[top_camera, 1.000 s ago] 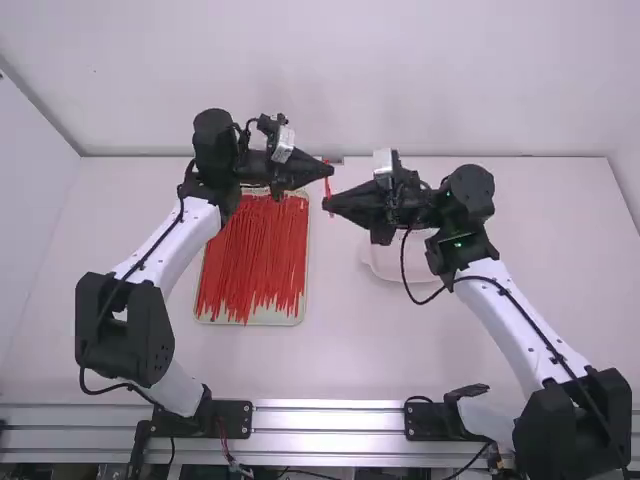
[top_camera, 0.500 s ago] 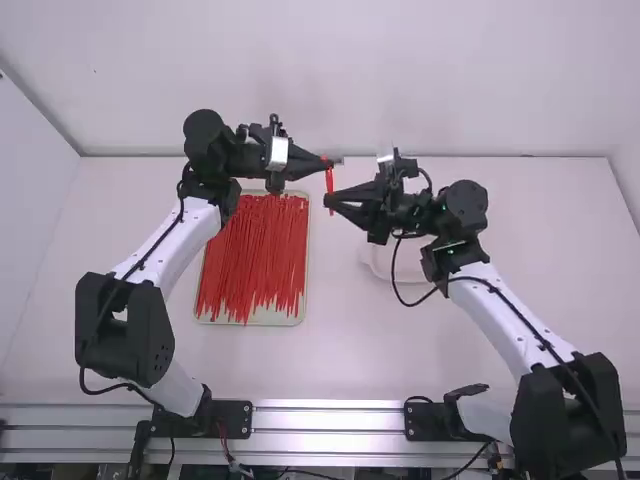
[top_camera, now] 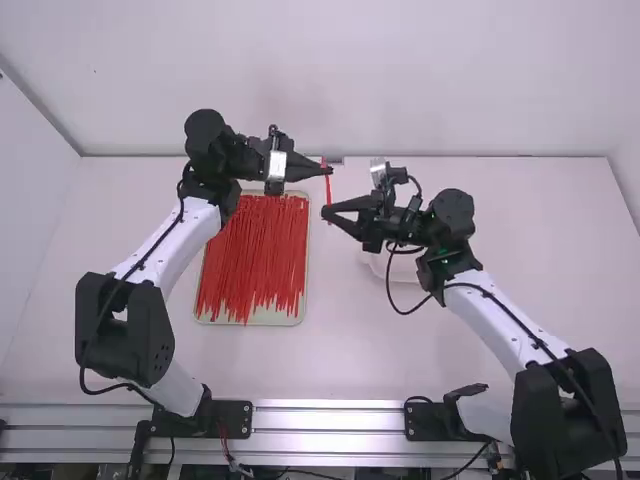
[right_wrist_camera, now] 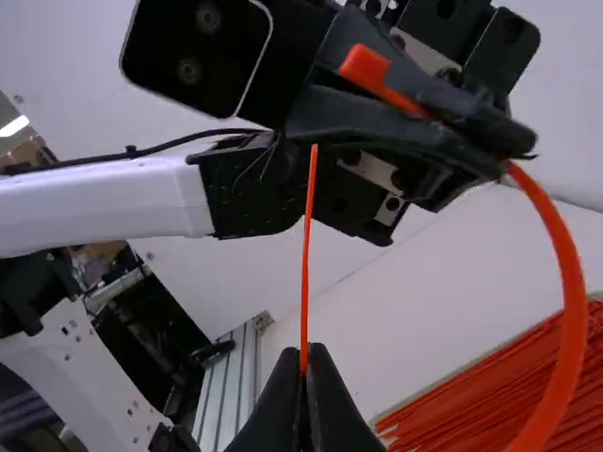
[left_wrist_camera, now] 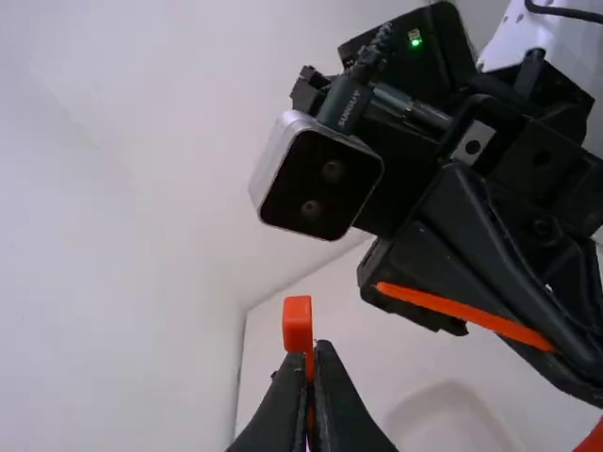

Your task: Fasten the cable tie

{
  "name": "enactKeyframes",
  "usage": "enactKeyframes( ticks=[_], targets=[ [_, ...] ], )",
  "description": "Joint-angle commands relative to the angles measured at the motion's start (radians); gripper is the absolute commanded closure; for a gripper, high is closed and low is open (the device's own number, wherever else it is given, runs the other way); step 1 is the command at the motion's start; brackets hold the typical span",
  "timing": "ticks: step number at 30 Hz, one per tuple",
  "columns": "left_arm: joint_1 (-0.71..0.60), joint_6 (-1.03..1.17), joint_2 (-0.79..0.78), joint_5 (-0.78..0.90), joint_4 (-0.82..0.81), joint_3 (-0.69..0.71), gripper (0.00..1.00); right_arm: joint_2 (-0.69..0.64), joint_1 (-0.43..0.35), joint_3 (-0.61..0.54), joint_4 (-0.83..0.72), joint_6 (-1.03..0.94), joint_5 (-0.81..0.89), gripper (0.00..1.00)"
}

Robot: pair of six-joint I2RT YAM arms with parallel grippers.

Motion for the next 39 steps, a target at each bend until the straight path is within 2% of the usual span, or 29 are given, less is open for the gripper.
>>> enactKeyframes(
  ticks=[1, 14, 22, 39],
  targets=[
    [-0.003, 0.039, -0.004, 0.026, 0.004, 0.022, 0.98, 0.004, 0.014, -0.004, 0.005, 0.010, 0.024, 1.00],
    [-0.003, 0.039, -0.004, 0.023, 0.008, 0.022, 0.98, 0.004, 0.031, -0.004, 0.031, 0.093, 0.133, 1.00],
    [-0.005, 0.142, -0.004, 0.051, 0.000, 0.022, 0.98, 0.004, 0.058, -0.004, 0.028, 0.096, 0.136, 1.00],
    [-0.003, 0.165, -0.004, 0.015, 0.002, 0.022, 0.98, 0.004, 0.075, -0.004, 0.019, 0.095, 0.135, 1.00]
  ],
)
